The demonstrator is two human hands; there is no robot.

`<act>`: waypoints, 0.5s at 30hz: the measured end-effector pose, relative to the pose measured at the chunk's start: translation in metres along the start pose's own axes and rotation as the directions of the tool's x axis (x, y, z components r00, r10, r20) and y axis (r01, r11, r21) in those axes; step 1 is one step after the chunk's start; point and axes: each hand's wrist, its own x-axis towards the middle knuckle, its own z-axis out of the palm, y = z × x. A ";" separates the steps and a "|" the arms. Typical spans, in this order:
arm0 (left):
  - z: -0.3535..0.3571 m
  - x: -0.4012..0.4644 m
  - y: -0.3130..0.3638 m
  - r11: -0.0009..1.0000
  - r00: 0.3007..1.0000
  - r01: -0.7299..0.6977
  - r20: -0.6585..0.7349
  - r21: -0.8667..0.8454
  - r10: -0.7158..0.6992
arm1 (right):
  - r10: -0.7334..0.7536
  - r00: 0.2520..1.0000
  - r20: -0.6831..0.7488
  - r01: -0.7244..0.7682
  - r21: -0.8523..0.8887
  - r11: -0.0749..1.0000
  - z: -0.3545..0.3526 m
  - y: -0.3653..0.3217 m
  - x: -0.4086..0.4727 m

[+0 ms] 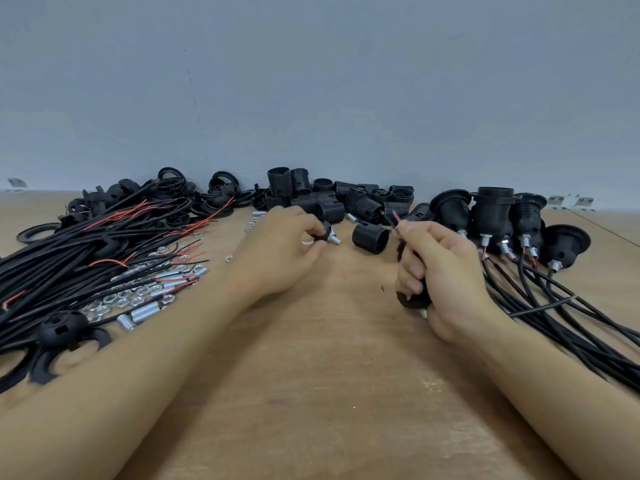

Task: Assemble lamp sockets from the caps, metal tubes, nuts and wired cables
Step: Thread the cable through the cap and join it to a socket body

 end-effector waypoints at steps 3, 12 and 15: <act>0.017 0.030 0.026 0.994 0.990 -0.097 0.110 0.058 0.090 | -0.018 0.990 -0.141 0.034 0.115 0.993 -0.006 -0.005 0.003; 0.027 0.059 0.055 0.941 0.963 -0.231 0.195 0.247 0.185 | -0.044 0.979 -0.200 0.054 0.045 0.998 -0.012 -0.007 0.003; 0.009 0.020 0.051 0.955 0.997 -0.075 -0.010 -0.288 0.076 | -0.030 0.987 -0.157 0.036 0.034 0.999 -0.011 -0.008 0.002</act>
